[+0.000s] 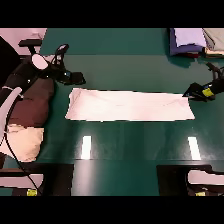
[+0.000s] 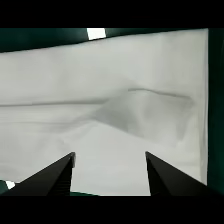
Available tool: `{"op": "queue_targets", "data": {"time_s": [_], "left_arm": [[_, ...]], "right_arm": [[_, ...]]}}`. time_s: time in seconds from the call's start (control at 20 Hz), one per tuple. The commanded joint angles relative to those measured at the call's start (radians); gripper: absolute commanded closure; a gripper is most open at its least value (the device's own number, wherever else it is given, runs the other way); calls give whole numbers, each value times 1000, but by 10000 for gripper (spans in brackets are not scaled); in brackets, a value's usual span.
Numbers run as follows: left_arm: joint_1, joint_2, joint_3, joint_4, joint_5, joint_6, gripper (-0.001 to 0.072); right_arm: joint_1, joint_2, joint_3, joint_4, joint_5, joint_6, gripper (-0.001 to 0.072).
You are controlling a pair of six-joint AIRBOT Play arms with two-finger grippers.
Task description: Fold the shirts.
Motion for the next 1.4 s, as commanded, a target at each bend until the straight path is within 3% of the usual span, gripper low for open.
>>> {"op": "queue_targets", "data": {"time_s": [0.0, 0.05, 0.1, 0.15, 0.2, 0.4, 0.6, 0.65, 0.8, 0.85, 1.1, 1.35], "left_arm": [[0, -10, 76, -19, -81, 0, 210], [0, -10, 77, -36, -91, 0, 211], [0, -10, 75, -51, -97, 0, 353], [0, -10, 74, -63, -97, 2, 636], [0, -10, 74, -77, -92, 2, 673], [-21, -12, 74, -115, -90, 0, 672], [-98, -24, 74, -115, -67, -17, 680], [-122, -31, 74, -115, -59, -18, 680], [-209, -77, 75, -115, -15, -98, 680], [-238, -98, 76, -122, 13, -97, 681], [-367, -239, 161, -158, 90, -95, 681], [-444, -416, 306, -189, 45, -95, 681]], "right_arm": [[-123, -12, 8, 53, 68, -82, 116], [-167, -12, -7, 53, 72, -89, 116], [-211, -13, -32, 56, 62, -92, 116], [-246, -14, -67, 64, 45, -117, 117], [-283, -19, -104, 72, 29, -143, 118], [-351, -101, -179, 200, 25, -207, 122], [-272, -178, -177, 268, -6, -220, 163], [-238, -188, -177, 268, -17, -220, 231], [-167, -188, -171, 266, -54, -222, 627], [-153, -180, -153, 268, -48, -223, 697], [-78, -8, 15, 269, 68, -208, 698], [117, 169, 192, 270, 83, -92, 698]]}}
